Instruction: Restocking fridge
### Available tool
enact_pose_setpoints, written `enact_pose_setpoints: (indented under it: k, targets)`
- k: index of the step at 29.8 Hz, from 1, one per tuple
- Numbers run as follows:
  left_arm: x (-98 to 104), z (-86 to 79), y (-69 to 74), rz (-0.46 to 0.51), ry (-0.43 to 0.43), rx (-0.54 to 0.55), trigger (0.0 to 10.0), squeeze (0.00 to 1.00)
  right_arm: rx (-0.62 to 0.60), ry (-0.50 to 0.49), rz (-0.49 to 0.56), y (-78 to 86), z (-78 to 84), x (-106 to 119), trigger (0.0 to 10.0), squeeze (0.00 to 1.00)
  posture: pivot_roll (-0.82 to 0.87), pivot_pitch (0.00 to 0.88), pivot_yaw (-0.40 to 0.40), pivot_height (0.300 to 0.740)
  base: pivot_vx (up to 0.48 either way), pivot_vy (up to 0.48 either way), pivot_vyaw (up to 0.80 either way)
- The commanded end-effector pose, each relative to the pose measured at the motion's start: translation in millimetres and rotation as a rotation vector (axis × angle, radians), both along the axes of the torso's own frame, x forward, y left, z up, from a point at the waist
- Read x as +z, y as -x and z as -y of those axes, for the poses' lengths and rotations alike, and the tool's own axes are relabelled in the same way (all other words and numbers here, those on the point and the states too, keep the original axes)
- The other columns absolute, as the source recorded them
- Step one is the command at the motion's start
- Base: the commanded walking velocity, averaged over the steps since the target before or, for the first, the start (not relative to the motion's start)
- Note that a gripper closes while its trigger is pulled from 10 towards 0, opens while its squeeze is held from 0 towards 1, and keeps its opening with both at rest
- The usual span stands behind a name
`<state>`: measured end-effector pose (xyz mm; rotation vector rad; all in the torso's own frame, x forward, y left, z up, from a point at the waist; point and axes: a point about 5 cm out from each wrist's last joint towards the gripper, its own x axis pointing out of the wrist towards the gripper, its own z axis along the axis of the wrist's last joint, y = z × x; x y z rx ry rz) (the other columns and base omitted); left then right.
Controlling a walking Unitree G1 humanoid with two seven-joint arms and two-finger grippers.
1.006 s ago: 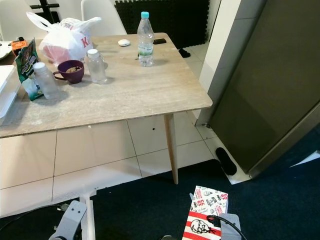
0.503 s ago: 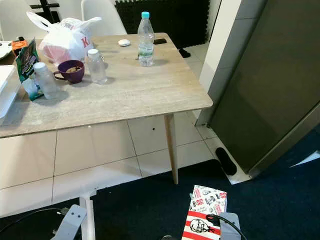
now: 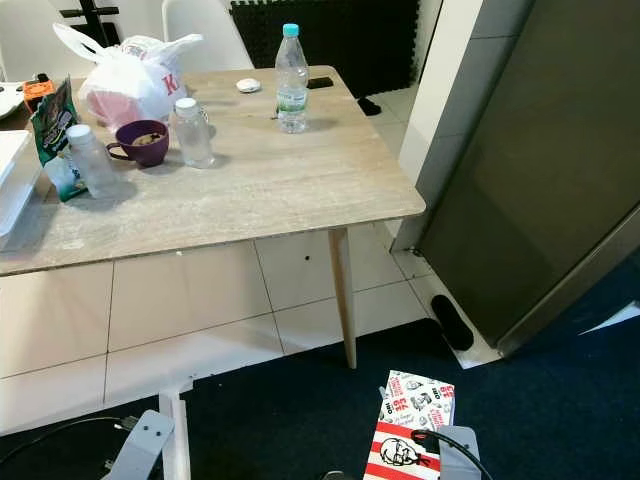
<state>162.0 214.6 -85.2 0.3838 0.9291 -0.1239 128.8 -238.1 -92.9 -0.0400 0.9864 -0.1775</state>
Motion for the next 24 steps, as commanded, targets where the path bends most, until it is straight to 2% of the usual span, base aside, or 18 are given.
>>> enact_pose_setpoints:
  k: [1,24]
  targets:
    - [-1.0,-7.2,5.3,-0.017,-0.029,-0.012,10.0,0.0,0.018,-0.023,-0.018,5.3,-8.1,-3.9,10.0,0.0,-0.04,0.082,-0.02,0.74,0.0,0.0,0.0]
    - [-1.9,-6.7,7.3,-0.017,-0.035,-0.014,10.0,0.0,0.016,-0.023,-0.022,6.1,-8.5,-4.4,10.0,0.0,-0.03,0.08,-0.024,0.74,0.0,0.0,0.0]
